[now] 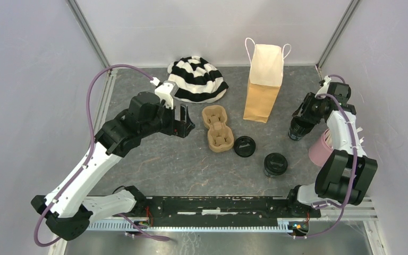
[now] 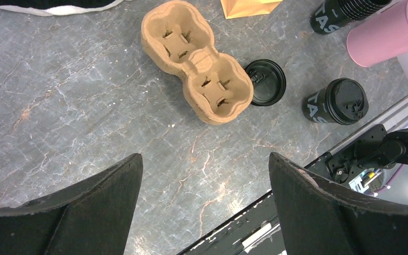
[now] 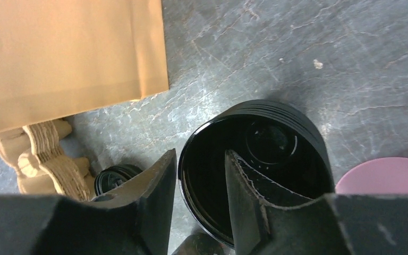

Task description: Pack the takeout coffee

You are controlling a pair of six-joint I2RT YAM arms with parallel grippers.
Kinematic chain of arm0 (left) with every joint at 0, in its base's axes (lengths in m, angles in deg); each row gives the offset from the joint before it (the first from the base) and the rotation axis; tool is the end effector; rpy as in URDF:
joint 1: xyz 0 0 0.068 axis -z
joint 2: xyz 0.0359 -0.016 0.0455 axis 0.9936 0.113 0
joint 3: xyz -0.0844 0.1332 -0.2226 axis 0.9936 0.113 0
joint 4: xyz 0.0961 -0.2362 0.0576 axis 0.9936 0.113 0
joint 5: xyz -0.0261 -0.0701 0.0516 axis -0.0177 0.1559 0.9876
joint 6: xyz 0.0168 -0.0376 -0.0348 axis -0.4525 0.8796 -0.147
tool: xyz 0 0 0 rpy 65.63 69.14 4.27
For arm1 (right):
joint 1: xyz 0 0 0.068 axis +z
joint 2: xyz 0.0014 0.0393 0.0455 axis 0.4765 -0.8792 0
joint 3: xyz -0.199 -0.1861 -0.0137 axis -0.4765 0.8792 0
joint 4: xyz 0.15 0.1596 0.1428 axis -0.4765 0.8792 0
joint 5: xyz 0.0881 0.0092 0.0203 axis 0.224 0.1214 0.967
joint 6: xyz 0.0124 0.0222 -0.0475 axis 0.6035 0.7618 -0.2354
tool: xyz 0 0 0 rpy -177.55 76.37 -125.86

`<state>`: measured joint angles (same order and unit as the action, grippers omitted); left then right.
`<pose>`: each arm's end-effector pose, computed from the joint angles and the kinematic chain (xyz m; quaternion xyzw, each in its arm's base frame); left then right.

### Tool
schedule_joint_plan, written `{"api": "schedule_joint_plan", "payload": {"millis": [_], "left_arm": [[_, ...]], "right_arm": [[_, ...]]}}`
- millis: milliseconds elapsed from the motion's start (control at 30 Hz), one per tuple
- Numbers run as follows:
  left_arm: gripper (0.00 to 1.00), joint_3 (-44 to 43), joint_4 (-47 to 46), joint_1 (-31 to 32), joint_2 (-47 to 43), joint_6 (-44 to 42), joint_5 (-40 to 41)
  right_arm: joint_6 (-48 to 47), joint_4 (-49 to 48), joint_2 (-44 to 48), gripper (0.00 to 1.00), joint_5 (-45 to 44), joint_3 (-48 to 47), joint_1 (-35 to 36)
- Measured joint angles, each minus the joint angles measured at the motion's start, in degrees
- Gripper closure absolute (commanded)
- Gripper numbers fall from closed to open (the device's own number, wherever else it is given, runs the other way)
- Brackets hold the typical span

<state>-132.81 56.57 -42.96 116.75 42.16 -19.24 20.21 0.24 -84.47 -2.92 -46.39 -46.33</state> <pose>0.1513 -0.1284 0.4064 0.1516 0.8591 -0.2376 0.4272 0.2866 -0.0798 0.2728 0.2039 0.9138 0.1501 0.3175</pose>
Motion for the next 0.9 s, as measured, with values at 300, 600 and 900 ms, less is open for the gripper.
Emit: {"api": "schedule_joint_plan", "payload": {"millis": [300, 600, 900], "left_arm": [[0.07, 0.02, -0.28, -1.88, 1.18, -0.63, -3.80], [0.07, 0.02, -0.37, -2.25, 1.18, -0.63, -4.92], [0.07, 0.04, -0.37, -2.62, 1.18, -0.63, -6.05]], "right_arm": [[0.85, -3.15, 0.00, 0.75, 7.34, 3.78, -1.73], [1.11, -4.59, 0.00, 0.67, 9.81, 3.78, -2.62], [1.36, -5.07, 0.00, 0.84, 11.45, 4.04, -3.10]]}}
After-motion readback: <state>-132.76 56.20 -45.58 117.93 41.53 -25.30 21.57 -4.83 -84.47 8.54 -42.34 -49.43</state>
